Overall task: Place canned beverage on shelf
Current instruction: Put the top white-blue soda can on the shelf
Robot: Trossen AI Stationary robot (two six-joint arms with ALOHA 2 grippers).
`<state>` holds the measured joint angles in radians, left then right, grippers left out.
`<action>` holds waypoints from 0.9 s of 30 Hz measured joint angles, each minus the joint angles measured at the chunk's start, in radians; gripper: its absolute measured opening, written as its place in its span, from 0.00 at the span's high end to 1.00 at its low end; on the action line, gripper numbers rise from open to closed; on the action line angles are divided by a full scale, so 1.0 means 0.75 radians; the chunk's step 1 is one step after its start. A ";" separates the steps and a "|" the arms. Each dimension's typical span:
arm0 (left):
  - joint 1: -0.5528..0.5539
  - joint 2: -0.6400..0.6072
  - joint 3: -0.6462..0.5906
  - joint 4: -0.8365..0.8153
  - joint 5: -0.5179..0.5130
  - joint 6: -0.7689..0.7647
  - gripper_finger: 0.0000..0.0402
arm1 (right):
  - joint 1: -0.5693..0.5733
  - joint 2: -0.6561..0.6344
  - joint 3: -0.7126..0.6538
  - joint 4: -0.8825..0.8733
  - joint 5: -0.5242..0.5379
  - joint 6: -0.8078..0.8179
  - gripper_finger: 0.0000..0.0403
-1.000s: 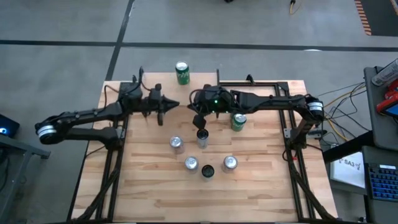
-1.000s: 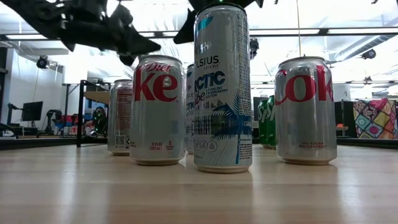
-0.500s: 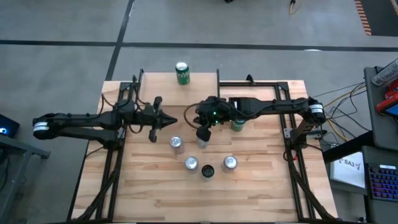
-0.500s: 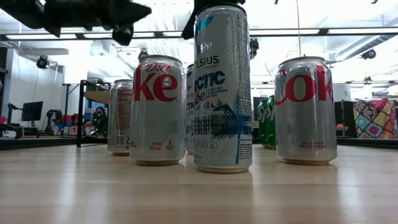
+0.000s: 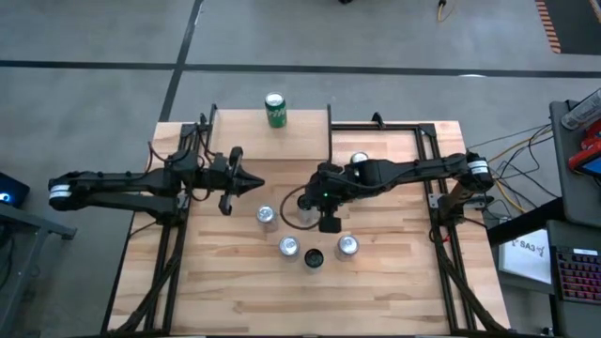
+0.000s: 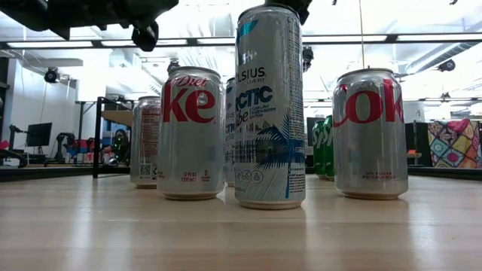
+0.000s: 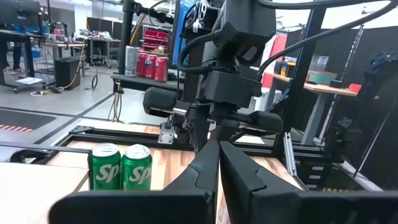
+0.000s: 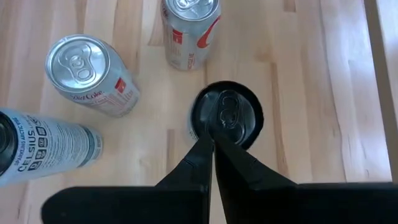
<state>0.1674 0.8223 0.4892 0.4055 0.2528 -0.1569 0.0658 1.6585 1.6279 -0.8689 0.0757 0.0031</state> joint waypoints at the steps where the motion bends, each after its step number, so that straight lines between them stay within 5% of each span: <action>1: -0.001 0.000 0.000 -0.002 0.000 -0.003 1.00 | 0.000 0.000 0.000 0.000 0.000 0.006 0.98; 12: -0.001 0.006 -0.001 0.007 0.000 -0.013 1.00 | -0.001 0.000 0.000 0.030 0.005 0.051 0.88; 27: -0.001 0.030 -0.002 0.008 -0.001 0.023 1.00 | -0.001 0.032 -0.001 0.066 0.019 0.183 0.23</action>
<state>0.1665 0.8448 0.4877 0.4112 0.2523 -0.1396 0.0651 1.6826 1.6272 -0.8192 0.0899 0.1405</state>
